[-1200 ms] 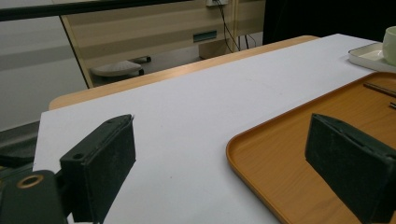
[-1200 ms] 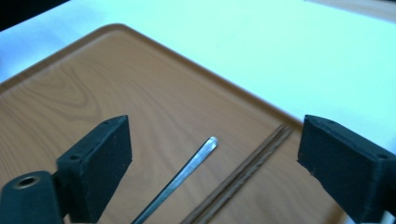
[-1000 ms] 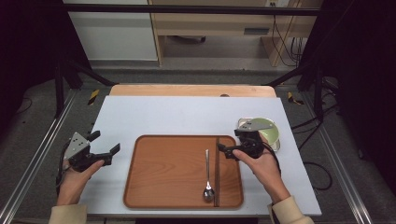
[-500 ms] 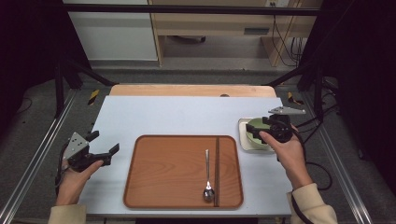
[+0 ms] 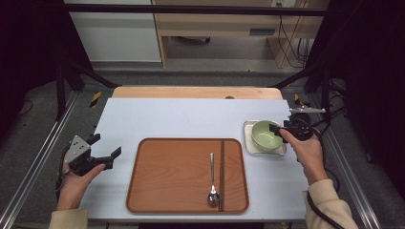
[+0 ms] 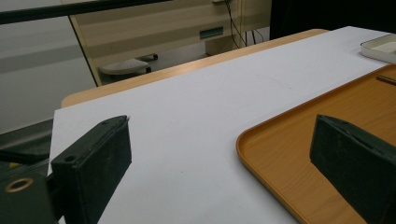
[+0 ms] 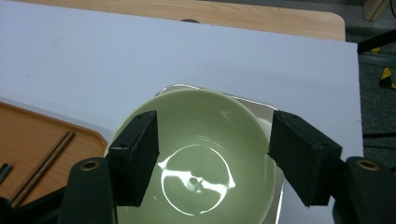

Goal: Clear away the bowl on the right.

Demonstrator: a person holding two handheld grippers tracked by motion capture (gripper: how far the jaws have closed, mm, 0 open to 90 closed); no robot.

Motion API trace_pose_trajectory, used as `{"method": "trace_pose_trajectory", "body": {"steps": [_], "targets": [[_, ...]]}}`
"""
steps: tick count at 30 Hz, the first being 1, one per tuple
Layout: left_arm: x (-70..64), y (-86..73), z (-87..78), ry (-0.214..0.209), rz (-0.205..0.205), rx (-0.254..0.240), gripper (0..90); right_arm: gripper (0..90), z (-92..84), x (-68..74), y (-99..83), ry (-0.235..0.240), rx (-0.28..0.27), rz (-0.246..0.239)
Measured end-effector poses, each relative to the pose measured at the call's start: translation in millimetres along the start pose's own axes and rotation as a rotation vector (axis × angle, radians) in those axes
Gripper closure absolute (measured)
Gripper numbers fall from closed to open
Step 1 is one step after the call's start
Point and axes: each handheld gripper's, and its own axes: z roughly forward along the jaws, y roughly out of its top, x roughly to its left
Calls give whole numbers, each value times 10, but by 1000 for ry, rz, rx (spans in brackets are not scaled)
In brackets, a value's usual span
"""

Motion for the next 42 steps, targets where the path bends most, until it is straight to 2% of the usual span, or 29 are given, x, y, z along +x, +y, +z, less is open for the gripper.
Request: {"method": "trace_pose_trajectory", "body": {"steps": [7,9,14,19,29,31,32,34,39,42], "targets": [[15,1,-14,8,-1,-5,53,388,57,-155,-46,-15,27,28],[18,1,-16,10,1,-5,53,403,77,-181,-64,-15,34,53],[12,1,-14,8,1,-5,52,449,142,-247,-121,-27,64,61],[7,-2,-5,9,5,-2,52,508,221,-312,-173,-17,92,77],[-3,-2,2,3,10,1,52,662,357,-360,-260,-4,149,113],[-4,-2,3,6,12,0,52,684,381,-375,-274,-6,157,106],[-3,-3,4,4,12,2,53,697,387,-369,-274,-6,162,120],[-3,-3,4,4,13,3,53,729,401,-378,-281,-11,167,109],[-7,-5,8,2,16,6,53,799,430,-373,-280,1,179,119],[-7,-6,11,1,19,8,53,809,438,-366,-276,-8,179,112]]}}
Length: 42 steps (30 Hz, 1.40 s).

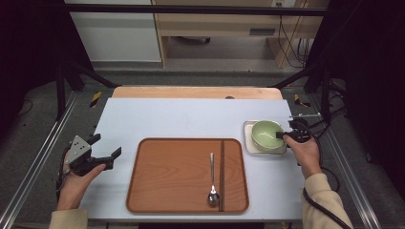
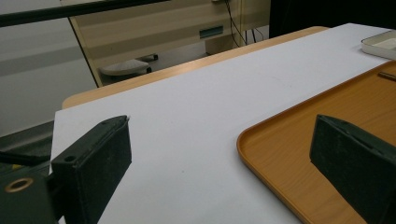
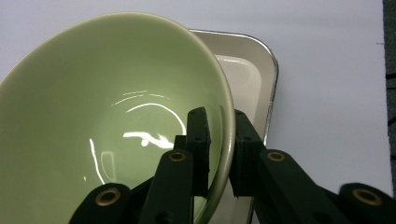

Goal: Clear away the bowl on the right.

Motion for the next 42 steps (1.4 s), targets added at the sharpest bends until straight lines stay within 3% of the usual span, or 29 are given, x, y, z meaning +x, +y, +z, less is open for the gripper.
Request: {"method": "trace_pose_trajectory", "body": {"steps": [10,13,15,20,28,37,42], "targets": [[4,1,-8,5,3,-1,53,837,-24,21,6,20,-5,31],[8,5,-14,5,1,-5,53,834,-72,42,22,17,-16,26],[9,7,-17,6,-1,-6,53,835,-105,66,35,-1,-23,-6],[5,14,-19,5,1,-7,53,835,-226,136,69,21,-55,-16],[-2,13,-12,3,5,-5,53,835,-384,552,142,107,-78,-91],[0,11,-12,2,5,-6,53,836,-340,1106,109,209,-46,-206],[-8,13,-6,-1,8,-2,53,836,-281,1308,66,245,-28,-246]]}}
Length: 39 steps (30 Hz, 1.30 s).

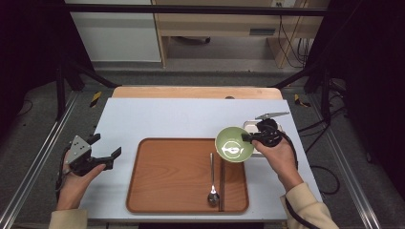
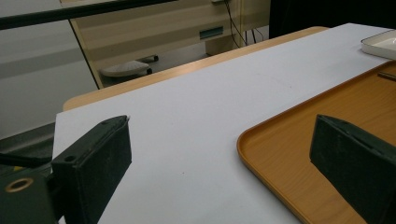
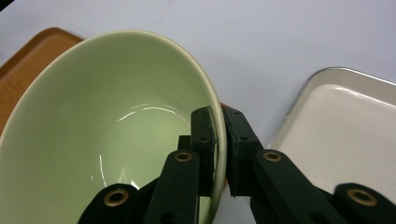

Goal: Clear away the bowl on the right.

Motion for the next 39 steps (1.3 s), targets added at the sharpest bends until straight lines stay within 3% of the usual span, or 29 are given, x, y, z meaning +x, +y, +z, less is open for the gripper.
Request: {"method": "trace_pose_trajectory", "body": {"steps": [25,39], "targets": [[-10,16,-1,-3,5,-4,53,836,391,742,-20,147,96,-92],[-15,21,0,-6,8,-5,53,836,588,1000,-78,191,135,-130]]}}
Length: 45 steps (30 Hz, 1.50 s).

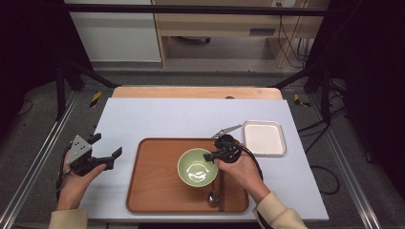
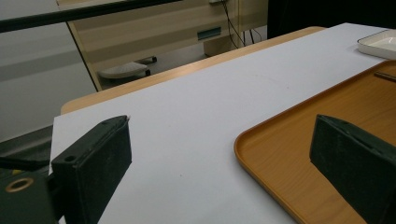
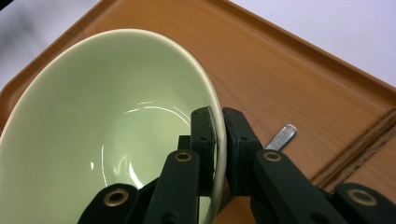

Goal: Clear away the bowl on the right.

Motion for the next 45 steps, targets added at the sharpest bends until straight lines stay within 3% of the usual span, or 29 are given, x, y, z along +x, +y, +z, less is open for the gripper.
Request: {"method": "trace_pose_trajectory", "body": {"steps": [27,45], "targets": [[6,-6,3,1,1,3,54,835,124,66,-48,25,67,-12],[8,-9,5,0,2,6,54,833,163,57,-58,25,82,-20]]}}
